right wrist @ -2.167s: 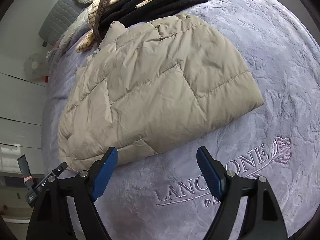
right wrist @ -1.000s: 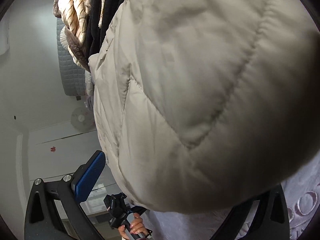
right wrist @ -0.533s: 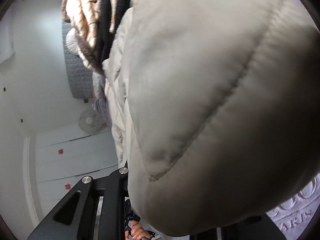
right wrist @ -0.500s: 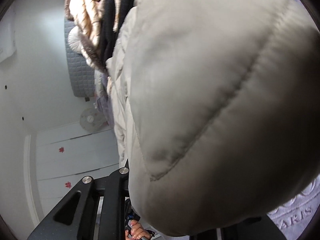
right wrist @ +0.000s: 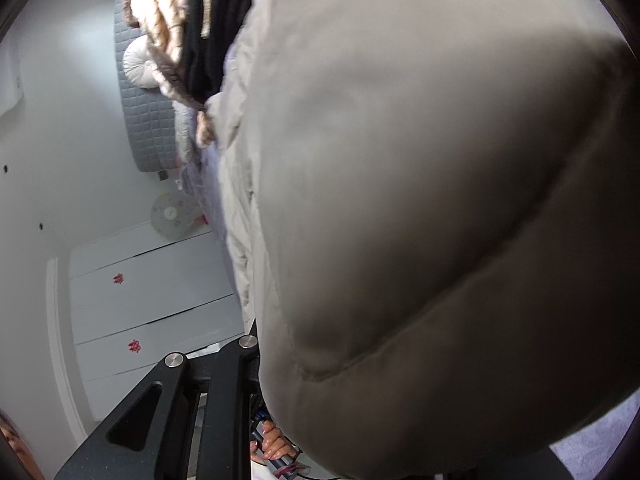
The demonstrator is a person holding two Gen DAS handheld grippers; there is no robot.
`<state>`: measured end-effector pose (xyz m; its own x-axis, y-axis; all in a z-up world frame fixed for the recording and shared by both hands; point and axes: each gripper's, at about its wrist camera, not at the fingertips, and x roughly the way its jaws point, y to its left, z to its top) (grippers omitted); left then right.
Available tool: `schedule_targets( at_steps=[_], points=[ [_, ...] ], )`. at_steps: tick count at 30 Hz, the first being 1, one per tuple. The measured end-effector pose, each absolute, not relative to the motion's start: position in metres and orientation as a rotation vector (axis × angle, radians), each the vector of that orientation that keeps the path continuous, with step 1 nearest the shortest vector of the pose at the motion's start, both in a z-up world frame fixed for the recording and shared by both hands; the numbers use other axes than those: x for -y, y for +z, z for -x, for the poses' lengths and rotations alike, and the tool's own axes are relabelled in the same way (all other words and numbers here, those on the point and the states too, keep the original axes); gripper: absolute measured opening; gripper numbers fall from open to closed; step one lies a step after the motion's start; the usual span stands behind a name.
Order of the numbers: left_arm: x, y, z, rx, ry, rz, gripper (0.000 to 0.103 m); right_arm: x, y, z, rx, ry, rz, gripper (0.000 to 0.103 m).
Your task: Fold large clothes
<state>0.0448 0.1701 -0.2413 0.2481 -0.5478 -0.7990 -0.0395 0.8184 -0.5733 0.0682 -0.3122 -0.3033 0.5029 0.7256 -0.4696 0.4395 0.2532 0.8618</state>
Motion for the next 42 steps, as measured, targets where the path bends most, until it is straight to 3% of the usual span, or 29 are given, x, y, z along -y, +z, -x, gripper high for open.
schedule_targets(
  at_steps=[5,6,8,10,24,26,28,30,31,38,42],
  points=[
    [-0.162,-0.252,-0.043,-1.352,-0.307,0.463,0.02,0.309,-0.311,-0.072,-1.141,0.17,-1.385,0.041],
    [-0.16,-0.248,-0.043,-1.356,-0.301,0.43,0.022,0.308,-0.306,-0.072,-1.154,0.161,-1.365,0.048],
    [-0.157,-0.238,-0.041,-1.37,-0.262,0.346,0.047,0.305,-0.293,-0.072,-1.193,0.151,-1.301,0.061],
    [-0.162,-0.225,-0.032,-1.357,-0.237,0.274,0.054,0.301,-0.274,-0.069,-1.23,0.155,-1.203,0.074],
    [-0.183,-0.158,-0.036,-1.183,-0.194,0.187,0.055,0.231,-0.203,-0.053,-1.283,0.459,-0.805,0.074],
    [-0.165,-0.157,-0.048,-1.164,-0.198,0.154,0.08,0.222,-0.2,-0.056,-1.283,0.462,-0.757,0.074],
    [-0.152,-0.156,-0.054,-1.148,-0.21,0.125,0.081,0.215,-0.199,-0.059,-1.288,0.429,-0.711,0.07],
    [-0.139,-0.156,-0.06,-1.139,-0.219,0.105,0.081,0.202,-0.196,-0.068,-1.297,0.369,-0.623,0.033],
    [-0.135,-0.156,-0.062,-1.13,-0.215,0.095,0.081,0.194,-0.196,-0.074,-1.299,0.332,-0.553,0.021],
    [-0.125,-0.197,-0.109,-1.162,-0.166,0.052,0.081,0.16,-0.196,-0.132,-1.197,0.258,-0.323,0.02],
    [-0.128,-0.226,-0.124,-1.226,-0.15,0.03,0.081,0.158,-0.233,-0.175,-1.246,0.148,-0.308,0.015]
  ],
)
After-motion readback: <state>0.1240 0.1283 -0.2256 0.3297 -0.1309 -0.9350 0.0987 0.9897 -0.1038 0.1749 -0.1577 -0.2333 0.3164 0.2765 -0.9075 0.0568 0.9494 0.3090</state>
